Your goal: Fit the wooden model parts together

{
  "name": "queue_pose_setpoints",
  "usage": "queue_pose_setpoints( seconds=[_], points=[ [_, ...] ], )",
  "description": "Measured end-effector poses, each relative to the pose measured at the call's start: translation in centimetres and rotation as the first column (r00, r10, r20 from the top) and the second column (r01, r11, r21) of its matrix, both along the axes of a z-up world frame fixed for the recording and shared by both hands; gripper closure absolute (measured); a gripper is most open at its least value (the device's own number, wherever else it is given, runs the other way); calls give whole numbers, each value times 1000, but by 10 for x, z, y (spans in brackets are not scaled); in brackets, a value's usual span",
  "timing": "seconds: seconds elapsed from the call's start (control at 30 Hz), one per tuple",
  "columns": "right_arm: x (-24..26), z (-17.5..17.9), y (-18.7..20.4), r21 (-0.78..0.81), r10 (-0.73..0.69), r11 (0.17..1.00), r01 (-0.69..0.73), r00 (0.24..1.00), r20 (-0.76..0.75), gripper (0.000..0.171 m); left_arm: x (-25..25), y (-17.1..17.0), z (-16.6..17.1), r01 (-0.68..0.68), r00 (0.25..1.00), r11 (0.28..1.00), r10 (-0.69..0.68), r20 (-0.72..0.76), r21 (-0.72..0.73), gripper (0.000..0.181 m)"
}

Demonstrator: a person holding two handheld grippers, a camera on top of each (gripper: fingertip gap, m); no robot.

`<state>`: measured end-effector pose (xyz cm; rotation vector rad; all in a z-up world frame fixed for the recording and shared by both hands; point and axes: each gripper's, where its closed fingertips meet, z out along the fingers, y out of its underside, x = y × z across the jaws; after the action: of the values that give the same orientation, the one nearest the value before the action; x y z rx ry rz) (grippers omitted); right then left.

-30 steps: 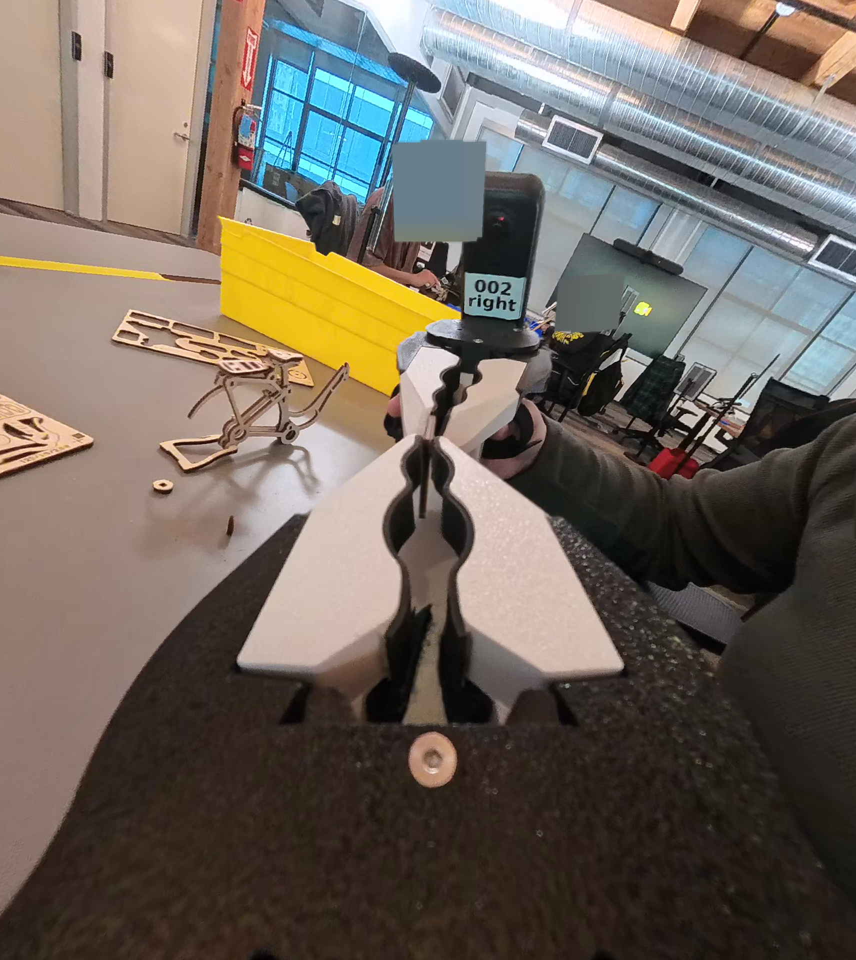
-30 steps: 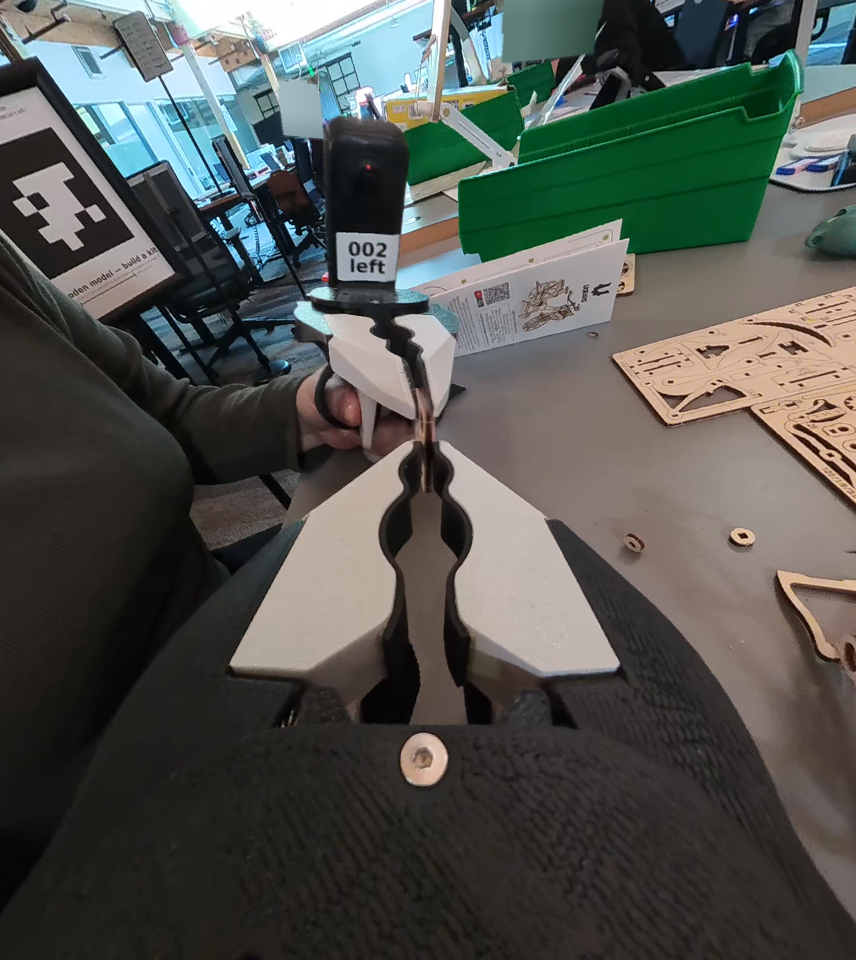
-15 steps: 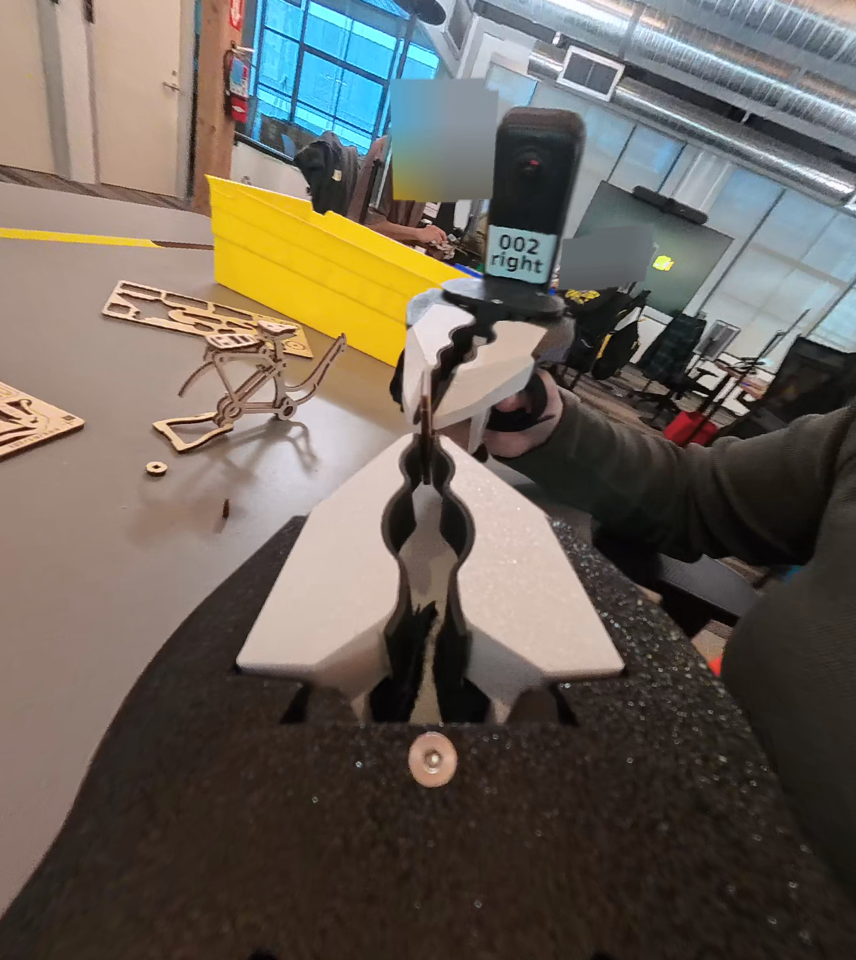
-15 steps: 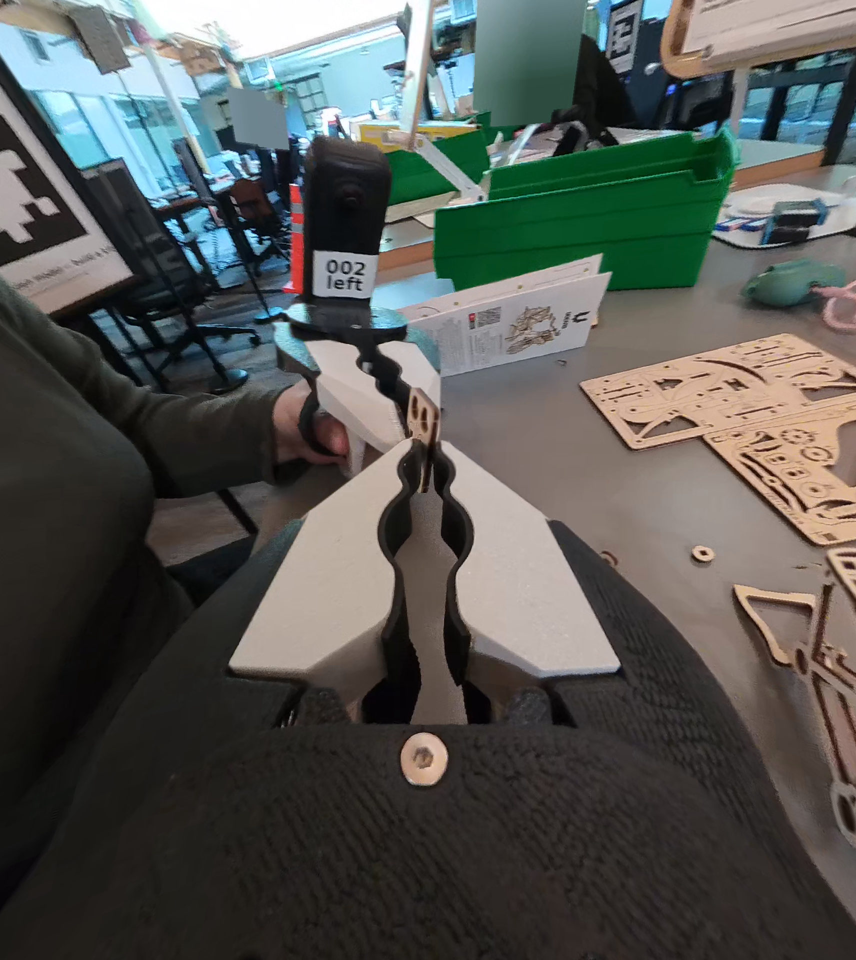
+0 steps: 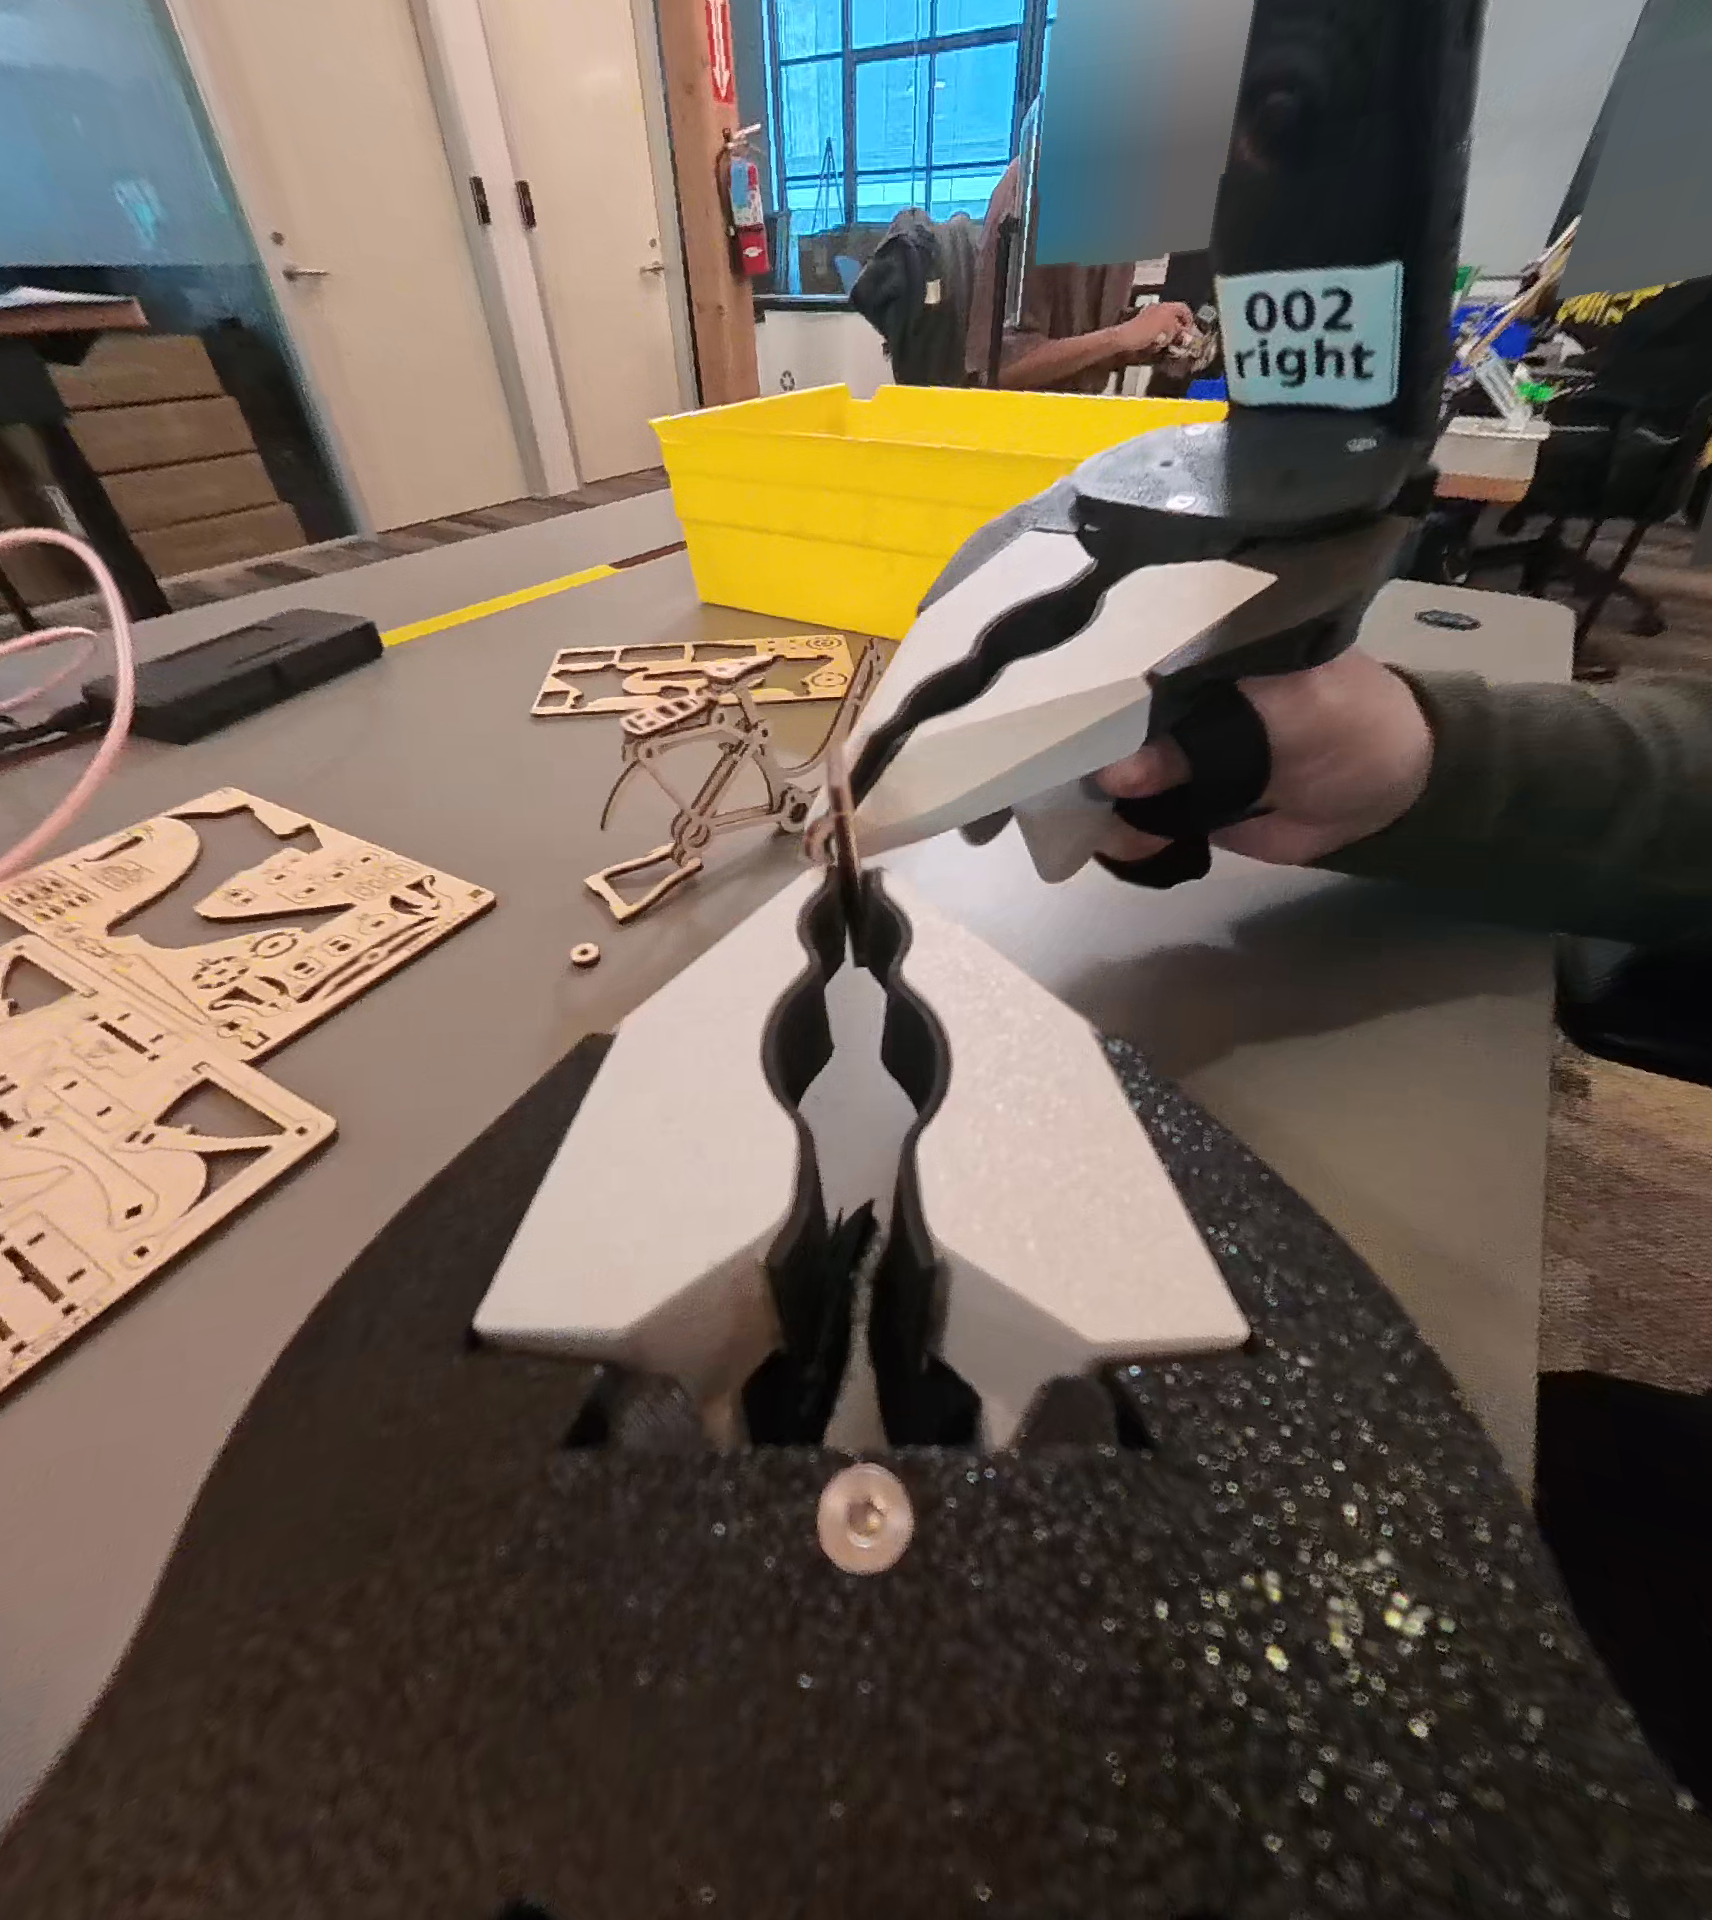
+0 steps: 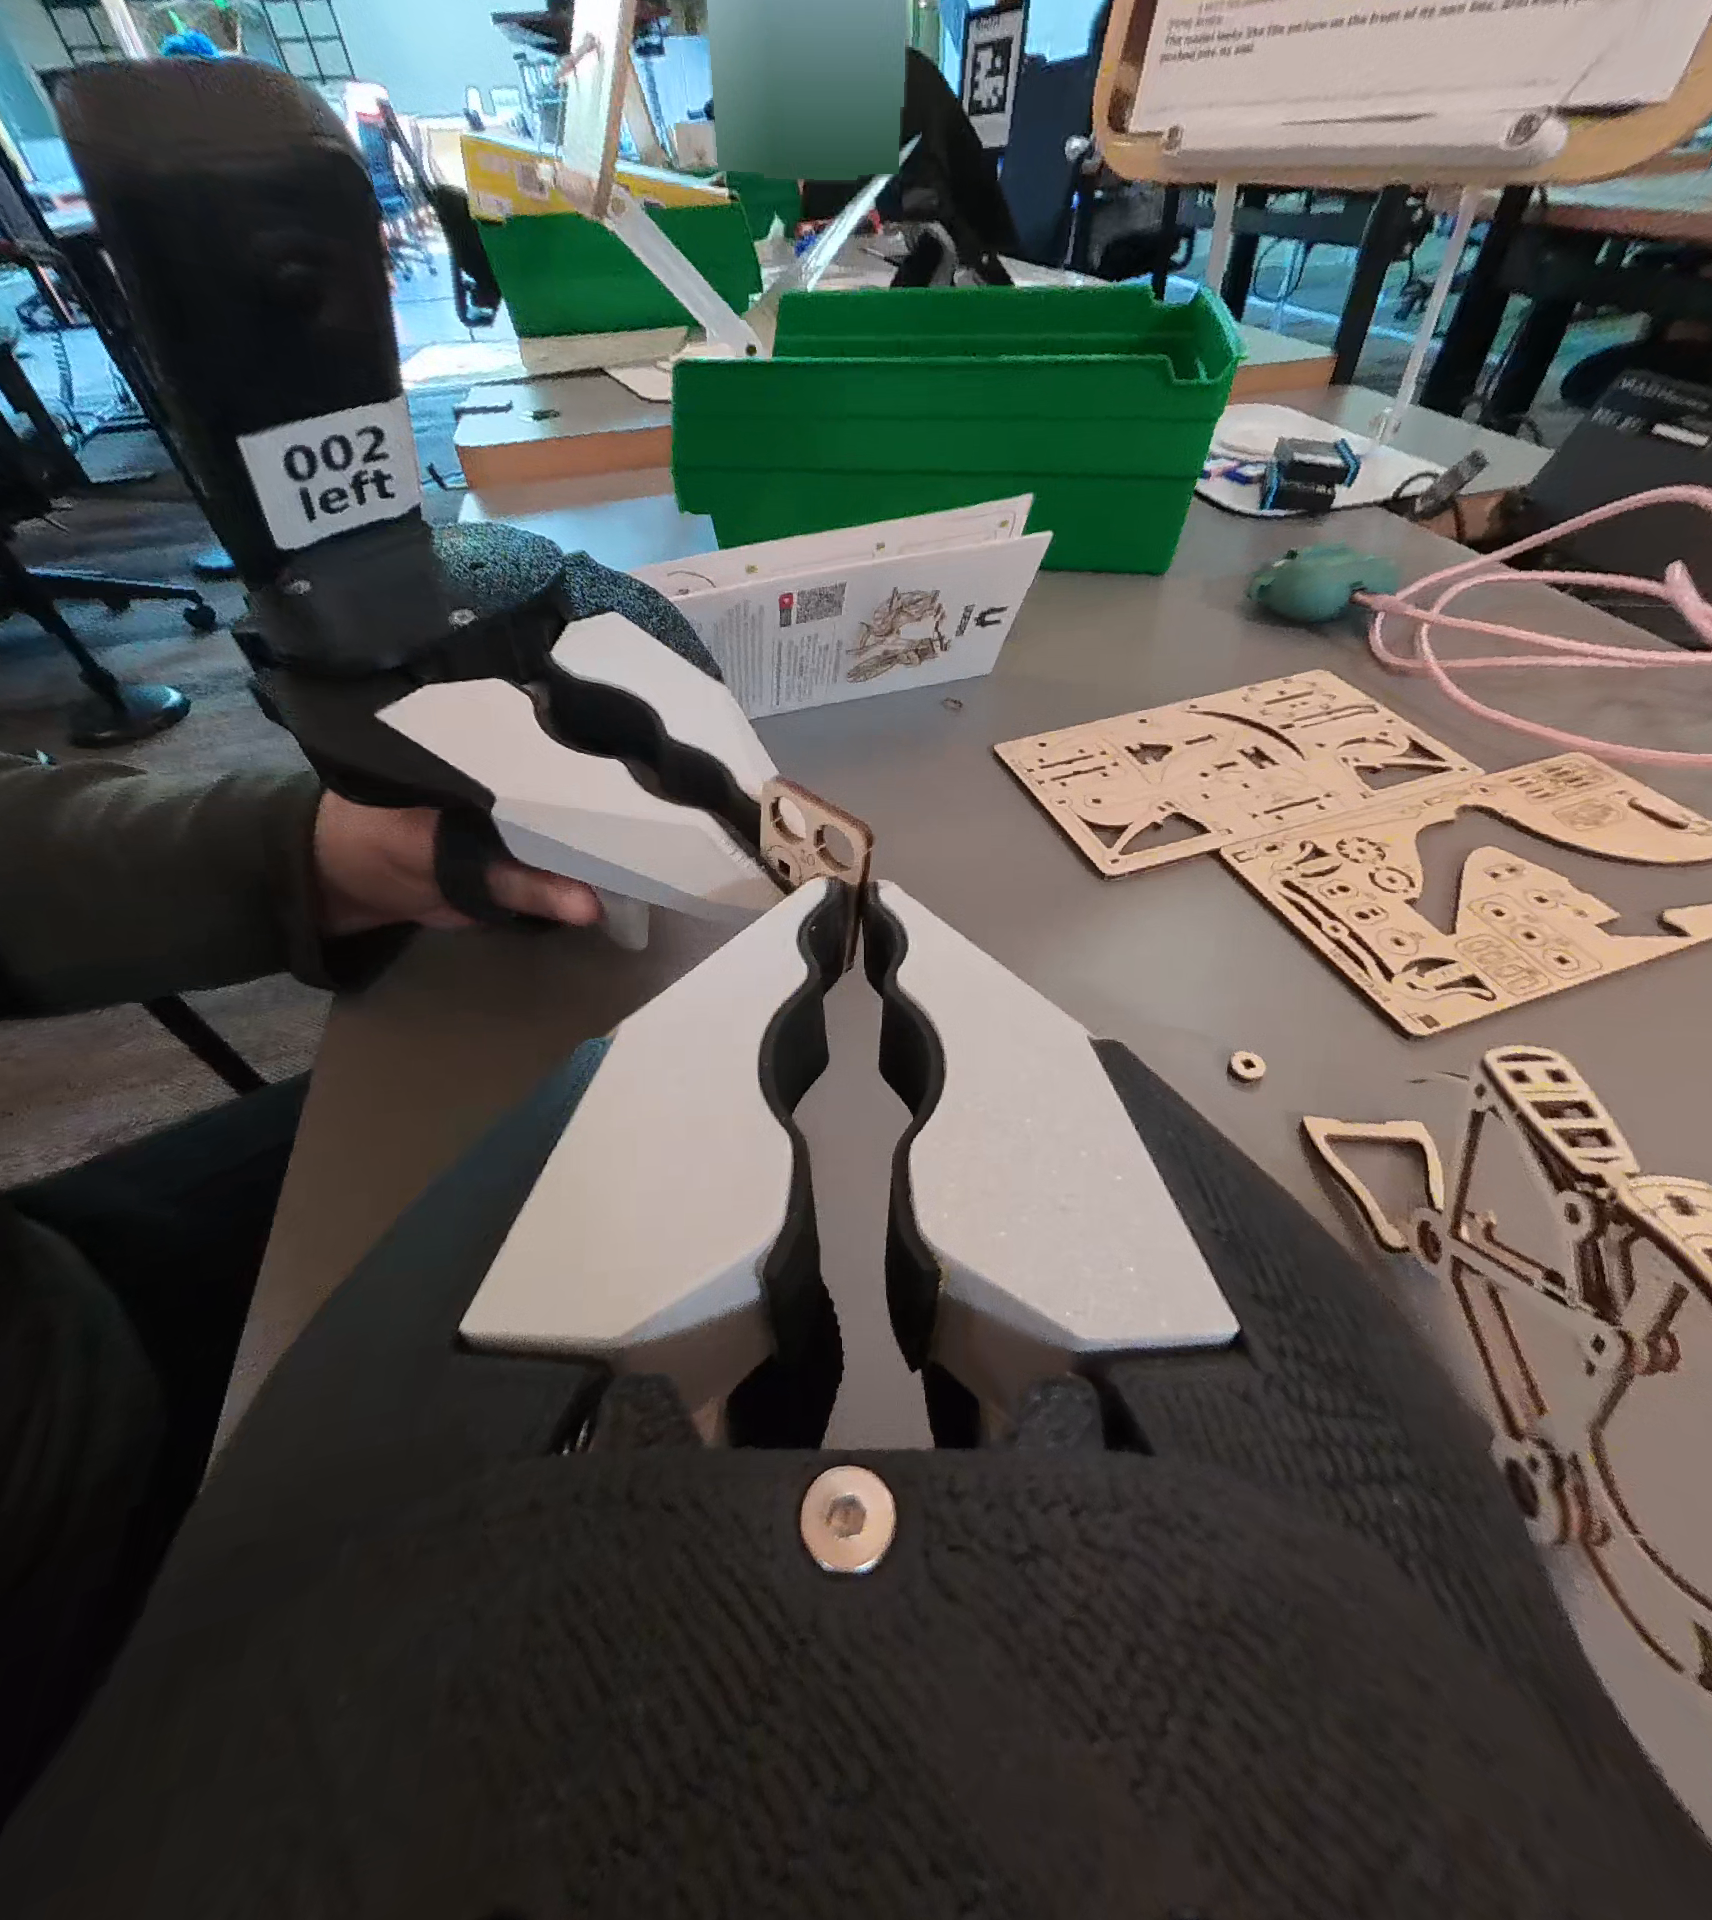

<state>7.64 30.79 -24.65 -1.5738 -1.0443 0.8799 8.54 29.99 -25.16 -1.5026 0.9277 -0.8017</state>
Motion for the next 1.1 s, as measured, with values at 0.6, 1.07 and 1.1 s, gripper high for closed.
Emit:
queue_pose_setpoints(
  seconds=[0.6, 1.07, 1.1],
  points=[
    [3, 23, -15, -129, 190, 965, -227, 950, -247, 171, 2, -8, 10, 183, 974, 974, -160, 160, -136, 170],
    [0, 46, -25, -116, 221, 949, -295, 879, -423, 171, 10, -29, 28, 366, 893, 918, -301, 335, -151, 168],
    [2, 47, -24, -118, 215, 950, -291, 876, -431, 171, 9, -29, 31, 381, 880, 910, -302, 367, -163, 162]
  ],
)
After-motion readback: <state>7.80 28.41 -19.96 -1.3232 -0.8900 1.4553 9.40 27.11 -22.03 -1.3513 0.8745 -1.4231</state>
